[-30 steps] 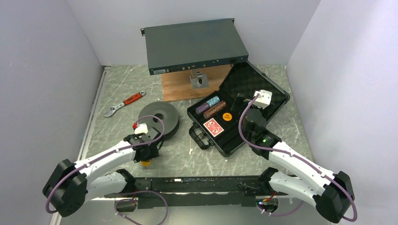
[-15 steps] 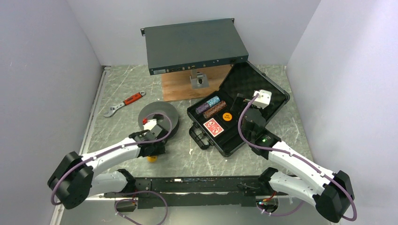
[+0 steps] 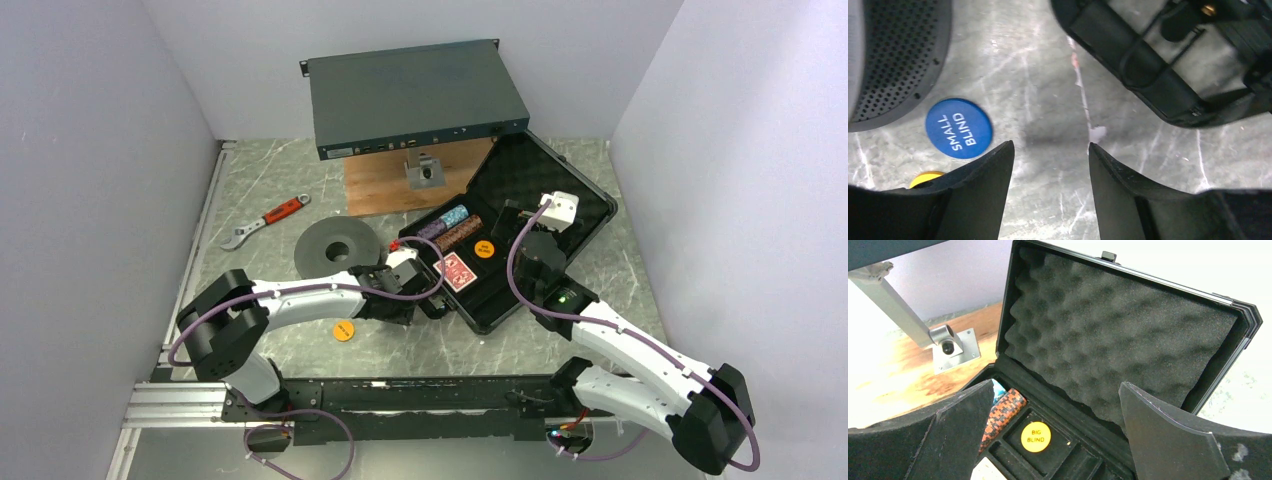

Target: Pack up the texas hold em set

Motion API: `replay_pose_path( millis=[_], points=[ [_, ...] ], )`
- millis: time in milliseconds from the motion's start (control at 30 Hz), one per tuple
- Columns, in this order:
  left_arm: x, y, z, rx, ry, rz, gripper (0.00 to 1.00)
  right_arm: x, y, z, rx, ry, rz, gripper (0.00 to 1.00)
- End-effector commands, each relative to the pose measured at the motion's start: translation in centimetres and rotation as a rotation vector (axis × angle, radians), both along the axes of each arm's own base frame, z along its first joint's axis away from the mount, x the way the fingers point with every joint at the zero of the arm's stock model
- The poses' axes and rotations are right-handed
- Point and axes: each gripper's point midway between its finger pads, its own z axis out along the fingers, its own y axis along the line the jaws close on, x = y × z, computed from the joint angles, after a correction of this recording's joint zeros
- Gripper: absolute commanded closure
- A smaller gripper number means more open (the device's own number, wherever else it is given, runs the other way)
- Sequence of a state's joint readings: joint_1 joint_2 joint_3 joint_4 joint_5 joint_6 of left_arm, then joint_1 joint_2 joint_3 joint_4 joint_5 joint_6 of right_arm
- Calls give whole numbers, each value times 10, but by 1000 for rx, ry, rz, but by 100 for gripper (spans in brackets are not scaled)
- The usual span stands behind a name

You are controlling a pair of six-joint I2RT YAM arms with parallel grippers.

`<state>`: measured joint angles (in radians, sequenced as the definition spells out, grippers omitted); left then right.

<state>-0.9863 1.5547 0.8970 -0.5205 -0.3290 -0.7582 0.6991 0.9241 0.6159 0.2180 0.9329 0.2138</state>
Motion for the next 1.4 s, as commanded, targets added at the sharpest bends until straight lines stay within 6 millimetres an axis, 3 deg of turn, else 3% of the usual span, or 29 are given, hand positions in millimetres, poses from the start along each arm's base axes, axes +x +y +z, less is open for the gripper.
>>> replay_pose_path(
  millis=[0,200,333,433,567,733,933,1167,1367],
  points=[
    [-4,-24,15,-19,-28,-109,38,2,1,14,36,-36,-6,0],
    [-5,-17,39,-56,-78,-77,38,2,0,15,40,-40,-6,0],
    [-1,9,48,-19,-130,19,36,2,0,16,41,-41,-5,0],
    [2,31,42,15,-127,130,28,2,0,16,41,-40,-5,0],
    [7,43,28,-26,-96,199,27,1,-1,16,43,-41,-4,0],
    [29,43,27,-102,-133,203,28,1,0,16,45,-40,0,0],
    [69,69,26,-75,-155,265,28,1,1,16,43,-38,2,0],
    [99,124,16,-14,-139,452,27,1,0,16,42,-39,1,0],
    [119,180,28,-36,-189,588,23,3,3,15,42,-31,9,0]
  ],
)
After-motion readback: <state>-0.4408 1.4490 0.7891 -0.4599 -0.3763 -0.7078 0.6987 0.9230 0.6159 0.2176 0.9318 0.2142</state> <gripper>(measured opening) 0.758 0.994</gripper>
